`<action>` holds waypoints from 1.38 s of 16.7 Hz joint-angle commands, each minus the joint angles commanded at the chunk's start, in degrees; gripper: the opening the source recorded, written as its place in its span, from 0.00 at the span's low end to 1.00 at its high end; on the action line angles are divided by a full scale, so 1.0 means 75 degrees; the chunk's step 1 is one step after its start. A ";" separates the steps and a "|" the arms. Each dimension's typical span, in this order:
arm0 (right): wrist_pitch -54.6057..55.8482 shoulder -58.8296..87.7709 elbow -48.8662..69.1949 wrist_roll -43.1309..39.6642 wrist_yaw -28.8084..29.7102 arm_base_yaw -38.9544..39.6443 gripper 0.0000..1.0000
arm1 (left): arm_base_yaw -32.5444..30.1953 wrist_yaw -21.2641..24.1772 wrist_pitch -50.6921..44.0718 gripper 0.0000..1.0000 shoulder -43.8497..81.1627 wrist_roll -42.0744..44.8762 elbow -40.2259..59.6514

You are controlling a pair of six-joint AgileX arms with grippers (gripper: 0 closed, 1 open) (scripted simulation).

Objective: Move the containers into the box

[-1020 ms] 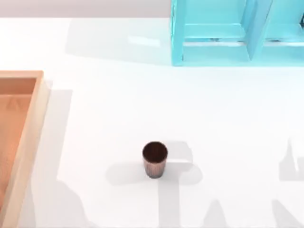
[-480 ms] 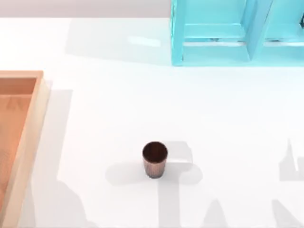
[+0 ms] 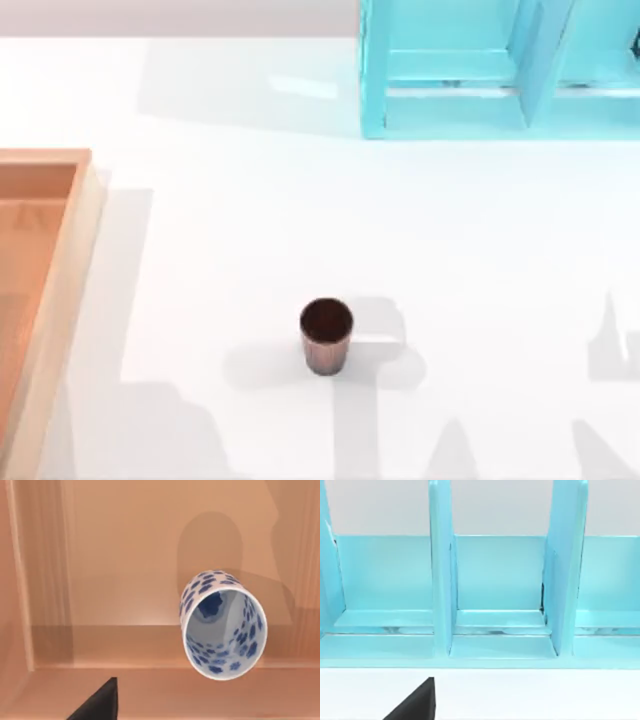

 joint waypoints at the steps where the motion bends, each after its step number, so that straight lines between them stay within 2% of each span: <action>1: 0.0000 0.0000 0.0000 0.0000 0.0000 0.0000 1.00 | -0.0005 0.0000 -0.0374 1.00 0.0010 -0.0005 0.0392; 6: 0.0000 0.0000 0.0000 0.0000 0.0000 0.0000 1.00 | -0.0060 -0.0018 -0.1735 1.00 -0.0034 -0.0048 0.1755; 11: 0.0000 0.0000 0.0000 0.0000 0.0000 0.0000 1.00 | -0.0051 -0.0020 -0.1764 1.00 -0.0013 -0.0059 0.1792; 14: 0.0000 0.0000 0.0000 0.0000 0.0000 0.0000 1.00 | -0.0544 -0.0046 -0.1840 1.00 0.0422 -0.0547 0.2166; 18: 0.0000 0.0000 0.0000 0.0000 0.0000 0.0000 1.00 | -0.2322 -0.0117 -0.1966 1.00 0.1685 -0.2311 0.3237; 23: 0.0000 0.0000 0.0000 0.0000 0.0000 0.0000 1.00 | -0.5918 -0.0229 -0.1925 1.00 0.3613 -0.5834 0.4854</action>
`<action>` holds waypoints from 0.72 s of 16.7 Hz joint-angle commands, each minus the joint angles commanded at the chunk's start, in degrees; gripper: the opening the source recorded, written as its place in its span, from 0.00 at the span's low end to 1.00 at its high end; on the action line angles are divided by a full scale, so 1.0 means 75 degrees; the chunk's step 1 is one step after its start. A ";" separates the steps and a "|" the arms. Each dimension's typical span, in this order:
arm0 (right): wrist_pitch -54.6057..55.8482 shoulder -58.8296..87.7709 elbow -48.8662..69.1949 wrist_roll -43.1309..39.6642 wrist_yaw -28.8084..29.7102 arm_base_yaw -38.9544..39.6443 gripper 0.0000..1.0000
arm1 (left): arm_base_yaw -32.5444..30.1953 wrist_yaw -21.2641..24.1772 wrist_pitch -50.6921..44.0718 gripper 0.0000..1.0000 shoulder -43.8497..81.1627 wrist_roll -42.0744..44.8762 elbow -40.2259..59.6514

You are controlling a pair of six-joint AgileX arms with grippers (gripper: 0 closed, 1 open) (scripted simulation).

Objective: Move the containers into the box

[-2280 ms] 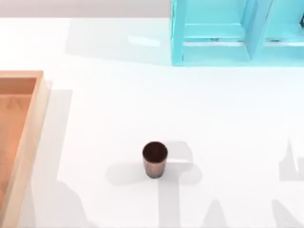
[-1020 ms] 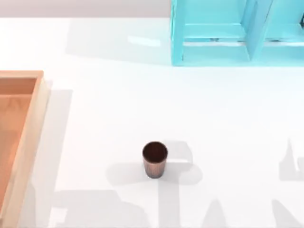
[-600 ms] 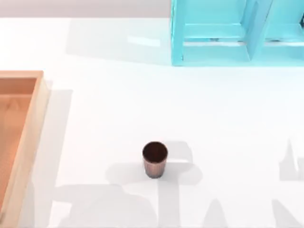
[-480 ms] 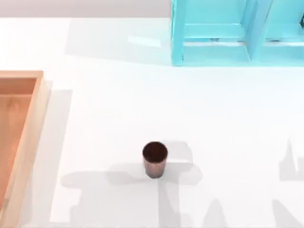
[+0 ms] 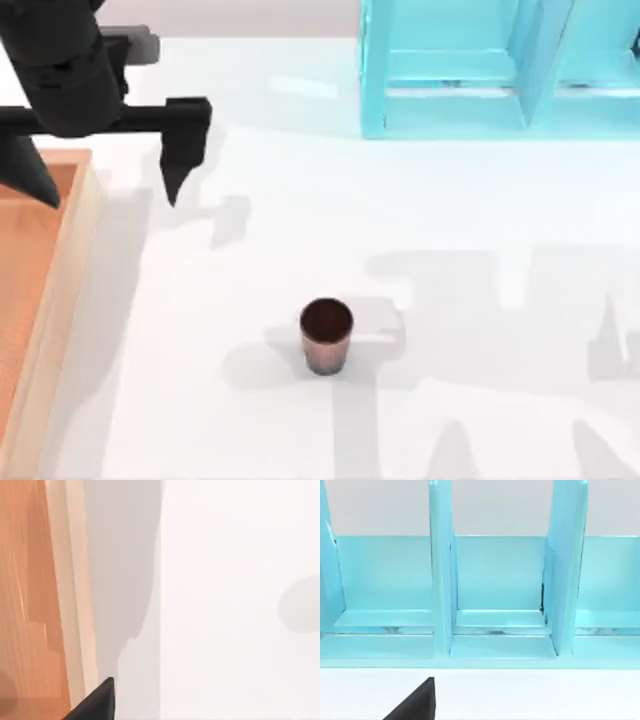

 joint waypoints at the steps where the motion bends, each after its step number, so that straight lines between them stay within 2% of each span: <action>1: 0.0000 0.0000 0.0000 0.0000 0.0000 0.0000 1.00 | -0.0707 -0.0025 0.0047 1.00 0.0348 -0.0696 0.0285; 4: 0.0000 0.0000 0.0000 0.0000 0.0000 0.0000 1.00 | -0.2454 -0.0099 0.0216 1.00 0.1223 -0.2434 0.0975; 6: 0.0000 0.0000 0.0000 0.0000 0.0000 0.0000 1.00 | -0.3224 -0.0137 0.0332 1.00 0.1635 -0.3201 0.1279; 9: 0.0000 0.0000 0.0000 0.0000 0.0000 0.0000 1.00 | -0.3784 -0.0169 0.0441 1.00 0.1952 -0.3756 0.1499; 12: 0.0000 0.0000 0.0000 0.0000 0.0000 0.0000 1.00 | -0.3810 -0.0170 0.0447 1.00 0.1966 -0.3783 0.1509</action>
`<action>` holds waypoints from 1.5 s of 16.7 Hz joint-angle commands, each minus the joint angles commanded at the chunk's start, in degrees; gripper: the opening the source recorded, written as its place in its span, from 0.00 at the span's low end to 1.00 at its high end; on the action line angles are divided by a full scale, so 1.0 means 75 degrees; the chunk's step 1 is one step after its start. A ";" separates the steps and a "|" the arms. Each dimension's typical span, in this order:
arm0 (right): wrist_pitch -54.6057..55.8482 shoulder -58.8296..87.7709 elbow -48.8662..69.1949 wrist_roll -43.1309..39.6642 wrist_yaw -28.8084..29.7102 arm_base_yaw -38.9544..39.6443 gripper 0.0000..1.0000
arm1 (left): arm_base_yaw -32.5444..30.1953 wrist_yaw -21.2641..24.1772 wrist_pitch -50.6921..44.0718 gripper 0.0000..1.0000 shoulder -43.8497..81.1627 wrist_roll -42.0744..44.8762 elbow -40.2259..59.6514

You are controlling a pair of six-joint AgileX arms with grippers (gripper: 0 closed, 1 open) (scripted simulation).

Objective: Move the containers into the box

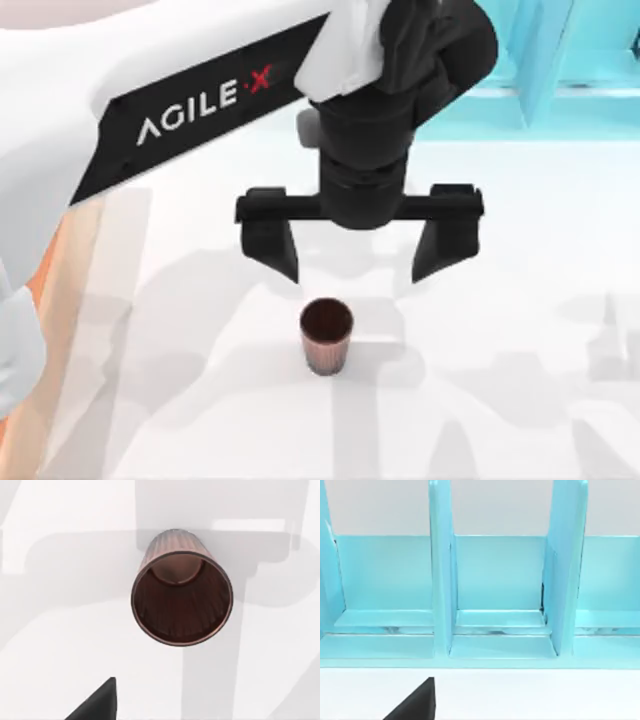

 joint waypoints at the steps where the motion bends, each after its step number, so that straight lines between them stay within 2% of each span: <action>1: 0.0000 0.0000 0.0000 0.0000 0.0000 0.0000 1.00 | 0.0022 0.0013 -0.0010 1.00 -0.0026 0.0009 -0.0028; 4: 0.0000 0.0000 0.0000 0.0000 0.0000 0.0000 1.00 | 0.0023 0.0002 0.0295 1.00 -0.0003 0.0023 -0.0323; 12: 0.0000 0.0000 0.0000 0.0000 0.0000 0.0000 1.00 | 0.0023 0.0003 0.2736 1.00 0.0324 0.0028 -0.2389; 17: 0.0000 0.0000 0.0000 0.0000 0.0000 0.0000 1.00 | 0.0020 0.0003 0.2858 1.00 0.0351 0.0025 -0.2507; 25: 0.0000 0.0000 0.0000 0.0000 0.0000 0.0000 1.00 | 0.0020 0.0003 0.2858 0.40 0.0351 0.0025 -0.2507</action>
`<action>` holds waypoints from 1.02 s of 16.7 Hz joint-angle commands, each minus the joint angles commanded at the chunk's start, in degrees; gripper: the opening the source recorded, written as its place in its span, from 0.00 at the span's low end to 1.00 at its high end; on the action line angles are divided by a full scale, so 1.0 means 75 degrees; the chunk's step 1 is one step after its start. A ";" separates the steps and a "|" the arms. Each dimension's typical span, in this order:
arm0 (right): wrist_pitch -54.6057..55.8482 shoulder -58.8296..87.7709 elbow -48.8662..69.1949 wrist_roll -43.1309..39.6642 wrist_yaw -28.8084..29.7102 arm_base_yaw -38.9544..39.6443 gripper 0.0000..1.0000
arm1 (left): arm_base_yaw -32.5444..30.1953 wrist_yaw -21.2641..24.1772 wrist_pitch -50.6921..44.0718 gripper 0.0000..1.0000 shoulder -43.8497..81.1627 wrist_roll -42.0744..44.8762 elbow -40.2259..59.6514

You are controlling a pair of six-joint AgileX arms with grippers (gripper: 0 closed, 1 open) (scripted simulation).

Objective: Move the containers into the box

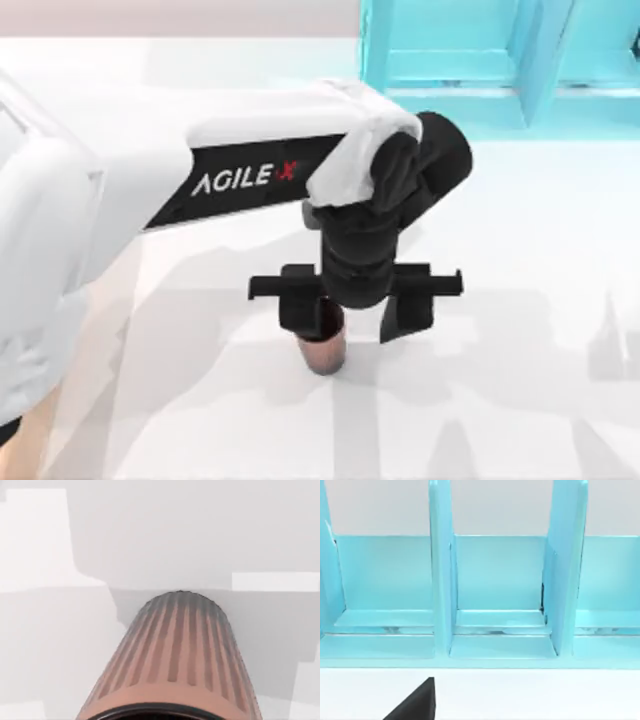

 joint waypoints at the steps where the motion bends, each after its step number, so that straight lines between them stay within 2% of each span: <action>1: 0.0000 0.0000 0.0000 0.0000 0.0000 0.0000 1.00 | 0.0000 0.0000 0.0000 0.32 0.0000 0.0000 0.0000; 5: 0.0000 0.0000 0.0000 0.0000 0.0000 0.0000 1.00 | 0.0000 0.0000 0.0000 0.02 0.0000 0.0000 0.0000; 6: 0.0000 0.0000 0.0000 0.0000 0.0000 0.0000 1.00 | 0.0000 0.0000 0.0000 0.00 0.0000 0.0000 0.0000; 15: 0.0000 0.0000 0.0000 0.0000 0.0000 0.0000 1.00 | 0.0018 0.0000 -0.0027 0.00 -0.0026 0.0029 -0.0009; 17: 0.0000 0.0000 0.0000 0.0000 0.0000 0.0000 1.00 | 0.0262 -0.0003 -0.0303 0.00 -0.0292 0.0293 -0.0090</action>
